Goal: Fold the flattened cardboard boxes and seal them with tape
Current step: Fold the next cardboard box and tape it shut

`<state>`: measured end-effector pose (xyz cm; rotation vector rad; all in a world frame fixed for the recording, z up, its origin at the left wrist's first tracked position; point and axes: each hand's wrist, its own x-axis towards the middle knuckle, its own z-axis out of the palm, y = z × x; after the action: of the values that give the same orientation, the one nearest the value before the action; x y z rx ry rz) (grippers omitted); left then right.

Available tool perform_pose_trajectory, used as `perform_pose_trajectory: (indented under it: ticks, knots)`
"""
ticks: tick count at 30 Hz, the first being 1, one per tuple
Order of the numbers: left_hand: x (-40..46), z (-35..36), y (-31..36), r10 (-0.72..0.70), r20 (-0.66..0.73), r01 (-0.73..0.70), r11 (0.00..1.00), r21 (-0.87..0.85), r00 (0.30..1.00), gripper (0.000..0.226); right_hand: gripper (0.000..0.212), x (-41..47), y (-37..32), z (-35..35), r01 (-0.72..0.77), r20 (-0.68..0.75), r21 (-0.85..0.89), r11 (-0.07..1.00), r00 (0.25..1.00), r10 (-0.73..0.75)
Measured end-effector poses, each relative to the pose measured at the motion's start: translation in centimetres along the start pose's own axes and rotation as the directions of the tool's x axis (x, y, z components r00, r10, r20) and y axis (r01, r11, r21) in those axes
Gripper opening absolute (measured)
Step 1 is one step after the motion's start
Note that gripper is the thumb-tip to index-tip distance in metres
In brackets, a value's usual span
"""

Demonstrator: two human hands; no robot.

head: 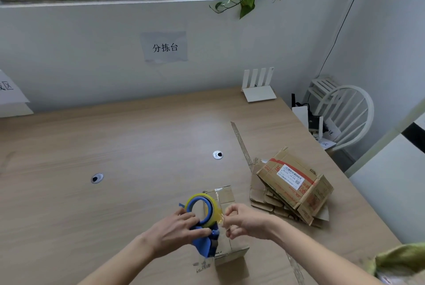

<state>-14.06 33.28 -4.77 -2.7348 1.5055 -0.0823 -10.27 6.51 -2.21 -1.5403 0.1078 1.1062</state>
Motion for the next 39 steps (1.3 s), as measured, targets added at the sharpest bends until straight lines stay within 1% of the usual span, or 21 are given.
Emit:
perform_pose_trajectory:
  ticks: [3,5,7,9,14,16,17,20,21,23,25,27,29,30,32,34,36,39]
  knots:
    - [0.2,-0.2,-0.3,-0.002,0.013,0.001,0.999,0.046,1.0,0.051,0.014,0.1,0.6,1.2,0.084,-0.165,-0.198,0.977,0.979,-0.118]
    - [0.4,0.1,-0.5,-0.006,0.021,0.004,0.998,0.066,1.0,0.051,0.011,0.5,1.1,1.8,0.126,-0.291,-0.307,0.943,0.931,-0.22]
    - [0.8,0.3,-0.7,-0.022,0.021,0.021,0.997,0.08,1.0,0.053,0.006,0.6,1.4,2.3,0.143,-0.405,-0.371,0.917,0.864,-0.298]
    - [1.3,0.5,-1.0,-0.053,0.034,0.051,0.997,0.067,0.998,0.055,0.004,0.7,1.4,2.7,0.149,-0.446,-0.395,0.907,0.832,-0.331]
    - [0.6,1.0,-2.5,-0.196,0.057,0.199,0.978,-0.067,0.979,0.057,0.013,0.6,2.1,3.4,0.139,-0.395,-0.469,0.872,0.85,-0.348]
    - [0.1,0.8,-2.6,-0.202,0.037,0.204,0.977,-0.07,0.979,0.053,0.01,0.6,1.9,3.0,0.156,-0.384,-0.473,0.867,0.849,-0.362]
    - [0.0,0.6,-2.6,-0.201,0.018,0.202,0.977,-0.073,0.979,0.053,0.009,0.7,1.7,2.7,0.172,-0.389,-0.447,0.878,0.846,-0.364]
    - [-0.3,0.1,-2.9,-0.21,-0.018,0.207,0.974,-0.092,0.978,0.058,0.013,0.9,1.1,2.3,0.237,-0.364,-0.381,0.894,0.85,-0.38]
    - [-0.4,0.0,-3.0,-0.209,-0.023,0.207,0.974,-0.091,0.978,0.059,0.016,1.0,1.0,2.3,0.247,-0.353,-0.397,0.884,0.848,-0.396]
    - [-0.5,-0.1,-3.0,-0.194,-0.027,0.192,0.979,-0.074,0.981,0.058,0.023,1.2,0.9,2.1,0.23,-0.369,-0.492,0.84,0.818,-0.441]
    - [-0.6,-0.2,-2.8,-0.175,-0.026,0.174,0.984,-0.048,0.984,0.055,0.023,1.3,0.5,1.9,0.189,-0.379,-0.597,0.779,0.791,-0.481]
    - [-0.6,-0.3,-2.6,-0.161,-0.033,0.16,0.986,-0.039,0.986,0.053,0.028,1.1,0.2,1.8,0.17,-0.355,-0.65,0.741,0.793,-0.494]
    - [-0.5,-0.5,-2.4,-0.156,-0.034,0.155,0.987,-0.047,0.987,0.052,0.041,0.8,-0.1,1.7,0.165,-0.329,-0.677,0.718,0.805,-0.495]
    - [-0.5,-0.6,-2.3,-0.156,-0.034,0.154,0.987,-0.049,0.987,0.052,0.039,0.7,-0.2,1.8,0.161,-0.318,-0.691,0.705,0.808,-0.496]
    - [-0.2,-0.6,-2.3,-0.157,-0.043,0.155,0.987,-0.046,0.987,0.051,0.025,0.8,-0.5,1.9,0.167,-0.291,-0.707,0.687,0.817,-0.498]
    - [0.0,-0.5,-2.3,-0.166,-0.053,0.164,0.985,-0.049,0.985,0.052,0.021,0.9,-0.6,1.9,0.197,-0.277,-0.666,0.719,0.83,-0.484]
    - [0.0,-0.5,-2.3,-0.188,-0.076,0.183,0.981,-0.07,0.979,0.051,0.02,0.9,-0.8,1.8,0.215,-0.292,-0.584,0.783,0.844,-0.45]
    - [0.2,-0.9,-2.5,-0.229,-0.115,0.21,0.965,-0.158,0.967,0.042,0.018,0.7,-1.3,1.2,0.201,-0.345,-0.453,0.869,0.859,-0.378]
